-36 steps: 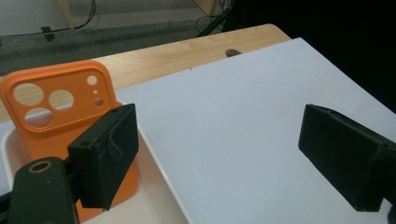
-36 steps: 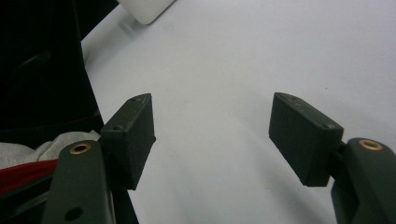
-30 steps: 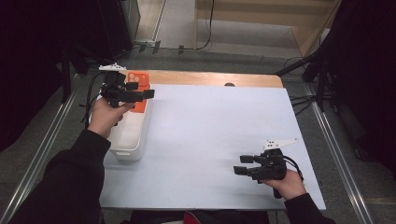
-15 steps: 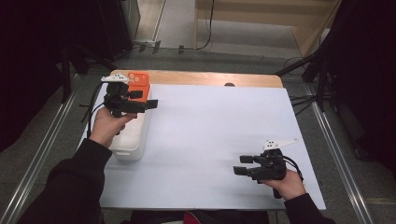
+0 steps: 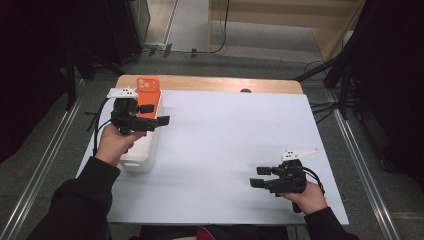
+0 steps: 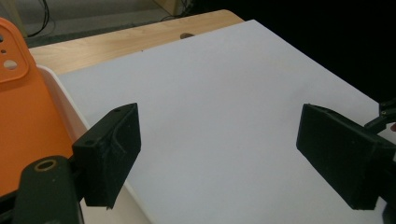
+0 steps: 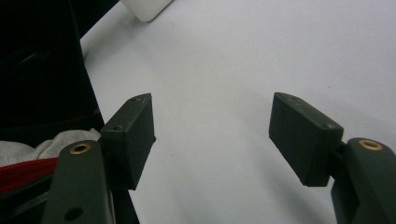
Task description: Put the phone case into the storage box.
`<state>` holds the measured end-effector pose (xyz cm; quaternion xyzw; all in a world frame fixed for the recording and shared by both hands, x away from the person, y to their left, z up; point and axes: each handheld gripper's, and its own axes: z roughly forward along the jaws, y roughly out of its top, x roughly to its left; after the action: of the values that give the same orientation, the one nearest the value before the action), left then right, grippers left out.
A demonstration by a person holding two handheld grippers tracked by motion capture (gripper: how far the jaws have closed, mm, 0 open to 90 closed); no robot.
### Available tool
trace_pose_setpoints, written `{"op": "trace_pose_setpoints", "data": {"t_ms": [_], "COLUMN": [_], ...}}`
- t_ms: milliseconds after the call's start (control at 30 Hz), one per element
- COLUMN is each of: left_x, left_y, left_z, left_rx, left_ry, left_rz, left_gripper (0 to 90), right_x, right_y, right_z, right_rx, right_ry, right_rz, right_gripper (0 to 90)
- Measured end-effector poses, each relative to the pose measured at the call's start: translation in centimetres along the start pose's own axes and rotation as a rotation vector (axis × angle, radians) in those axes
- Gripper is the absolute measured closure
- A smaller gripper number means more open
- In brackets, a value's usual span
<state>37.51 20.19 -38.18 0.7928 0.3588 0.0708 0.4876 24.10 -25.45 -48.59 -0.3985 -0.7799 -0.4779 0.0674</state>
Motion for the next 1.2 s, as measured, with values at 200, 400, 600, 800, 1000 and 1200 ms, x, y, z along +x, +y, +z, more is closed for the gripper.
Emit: {"op": "trace_pose_setpoints", "data": {"t_ms": [200,400,600,800,1000,1200], "left_x": [-0.2,-0.9,-1.6,-2.2,-2.8,-3.5], "left_y": [-0.8,-1.5,-2.3,-3.2,-3.8,-4.5], "left_z": [-0.5,-0.6,-0.9,-0.9,-0.7,-0.7], "left_rx": [-0.020,0.010,0.001,0.014,0.024,0.028], "left_ry": [-0.060,-0.052,-0.069,-0.074,-0.083,-0.099], "left_rz": [-0.022,0.024,0.038,0.064,0.078,0.100], "left_gripper": [14.2,14.2,14.2,14.2,14.2,14.6], "right_x": [0.0,0.0,0.0,0.0,0.0,0.0], "right_y": [0.0,0.0,0.0,0.0,0.0,0.0], "right_z": [0.0,0.0,0.0,0.0,0.0,0.0], "right_rx": [-0.002,-0.004,-0.002,0.000,0.000,0.000], "right_ry": [0.000,-0.001,0.000,0.001,0.001,0.000], "right_rz": [-0.001,-0.002,-0.001,0.000,-0.001,-0.001], "right_gripper": [30.2,30.2,30.2,30.2,30.3,30.2]}}
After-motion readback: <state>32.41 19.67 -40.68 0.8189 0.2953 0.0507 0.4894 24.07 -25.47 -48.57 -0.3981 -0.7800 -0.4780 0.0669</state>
